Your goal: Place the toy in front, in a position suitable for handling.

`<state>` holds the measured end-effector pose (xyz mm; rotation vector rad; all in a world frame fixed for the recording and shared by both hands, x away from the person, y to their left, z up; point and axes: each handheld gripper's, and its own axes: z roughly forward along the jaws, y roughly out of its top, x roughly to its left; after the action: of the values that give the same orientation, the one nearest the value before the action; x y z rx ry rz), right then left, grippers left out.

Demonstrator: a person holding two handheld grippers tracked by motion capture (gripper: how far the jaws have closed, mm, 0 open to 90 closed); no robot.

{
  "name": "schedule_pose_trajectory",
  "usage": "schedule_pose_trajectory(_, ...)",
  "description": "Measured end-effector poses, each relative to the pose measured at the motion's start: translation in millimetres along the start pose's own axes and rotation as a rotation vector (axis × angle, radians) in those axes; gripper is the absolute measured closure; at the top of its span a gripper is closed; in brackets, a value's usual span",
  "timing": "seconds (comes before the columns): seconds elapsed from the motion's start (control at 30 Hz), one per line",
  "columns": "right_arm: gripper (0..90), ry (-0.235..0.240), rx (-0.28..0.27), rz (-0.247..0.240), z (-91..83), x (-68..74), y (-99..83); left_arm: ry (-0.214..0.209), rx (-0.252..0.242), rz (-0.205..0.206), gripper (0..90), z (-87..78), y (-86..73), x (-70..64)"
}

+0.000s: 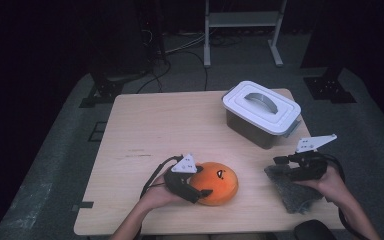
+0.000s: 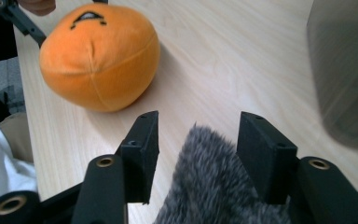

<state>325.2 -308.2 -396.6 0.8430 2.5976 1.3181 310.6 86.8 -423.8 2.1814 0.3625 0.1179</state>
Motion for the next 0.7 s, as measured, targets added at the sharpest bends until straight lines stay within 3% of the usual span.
schedule_pose_trajectory(0.3,45.5,0.002,0.000,-0.049,4.1,-0.4,26.4,0.003,0.003,0.013,15.9,-0.6,0.0,-0.9)
schedule_pose_trajectory(0.4,45.0,-0.004,0.024,-0.067,3.8,1.5,28.8,0.000,0.004,0.012,15.8,-1.1,-0.6,-1.0)
schedule_pose_trajectory(0.7,43.5,-0.009,0.028,-0.062,0.2,-1.4,27.4,-0.001,0.008,0.015,15.2,-1.1,-0.4,-0.8)
